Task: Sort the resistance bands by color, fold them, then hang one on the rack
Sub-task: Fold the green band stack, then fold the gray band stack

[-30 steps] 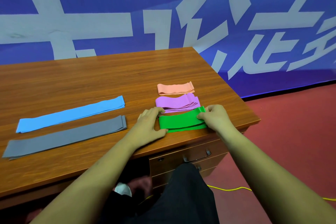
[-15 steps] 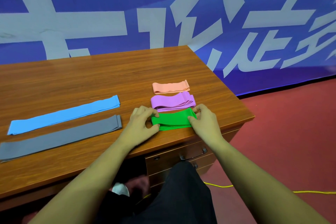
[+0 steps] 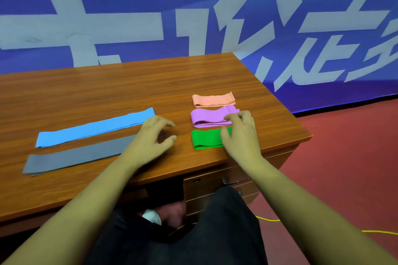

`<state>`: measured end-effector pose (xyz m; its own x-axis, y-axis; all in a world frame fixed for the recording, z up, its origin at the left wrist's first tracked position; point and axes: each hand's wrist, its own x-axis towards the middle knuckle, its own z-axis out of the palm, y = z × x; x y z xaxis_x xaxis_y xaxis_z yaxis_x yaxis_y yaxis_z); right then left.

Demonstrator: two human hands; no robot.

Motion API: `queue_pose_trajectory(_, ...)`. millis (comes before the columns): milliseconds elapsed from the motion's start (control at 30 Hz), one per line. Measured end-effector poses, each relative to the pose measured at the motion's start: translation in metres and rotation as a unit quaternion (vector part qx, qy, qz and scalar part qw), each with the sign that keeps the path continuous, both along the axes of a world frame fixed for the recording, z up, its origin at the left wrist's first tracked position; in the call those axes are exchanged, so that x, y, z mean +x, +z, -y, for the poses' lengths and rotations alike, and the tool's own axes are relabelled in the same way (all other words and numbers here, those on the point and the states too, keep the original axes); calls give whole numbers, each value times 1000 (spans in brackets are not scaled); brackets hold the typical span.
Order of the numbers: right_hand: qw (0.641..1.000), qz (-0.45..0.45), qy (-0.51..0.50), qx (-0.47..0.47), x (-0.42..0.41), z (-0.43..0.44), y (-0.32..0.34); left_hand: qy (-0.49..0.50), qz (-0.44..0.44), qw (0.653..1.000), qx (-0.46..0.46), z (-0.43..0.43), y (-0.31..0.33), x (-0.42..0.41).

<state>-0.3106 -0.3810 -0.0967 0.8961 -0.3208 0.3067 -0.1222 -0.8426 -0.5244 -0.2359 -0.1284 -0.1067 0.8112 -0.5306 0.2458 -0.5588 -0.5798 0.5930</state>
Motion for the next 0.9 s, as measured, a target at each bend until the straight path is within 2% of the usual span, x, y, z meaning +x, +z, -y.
queue_pose_trajectory(167, 995, 3, 94, 33, 19, -77, 12, 103, 11, 995, -12, -77, 7, -9)
queue_pose_trajectory(267, 986, -10, 166, 27, 27, -130, 7, 201, 26, 979, 5, -128, 2, -19)
queue_pose_trajectory(400, 966, -43, 257, 10, 31, -198, -7, 366, 27, 930, 19, -193, -12, -37)
queue_pose_trajectory(533, 942, -82, 326, -5, 34, -252, -18, 482, -27, 876, 13, -233, -29, -50)
queue_pose_trajectory(667, 934, -72, 343, -68, 30, -274, -36, 514, -60, 856, -9, -243, -28, -44)
queue_pose_trajectory(800, 937, -43, 333, -99, 32, -274, -45, 518, -109, 846, 64, -241, -23, -27)
queue_pose_trajectory(900, 939, -26, 326, -106, 31, -276, -47, 528, -141, 833, 84, -238, -19, -22)
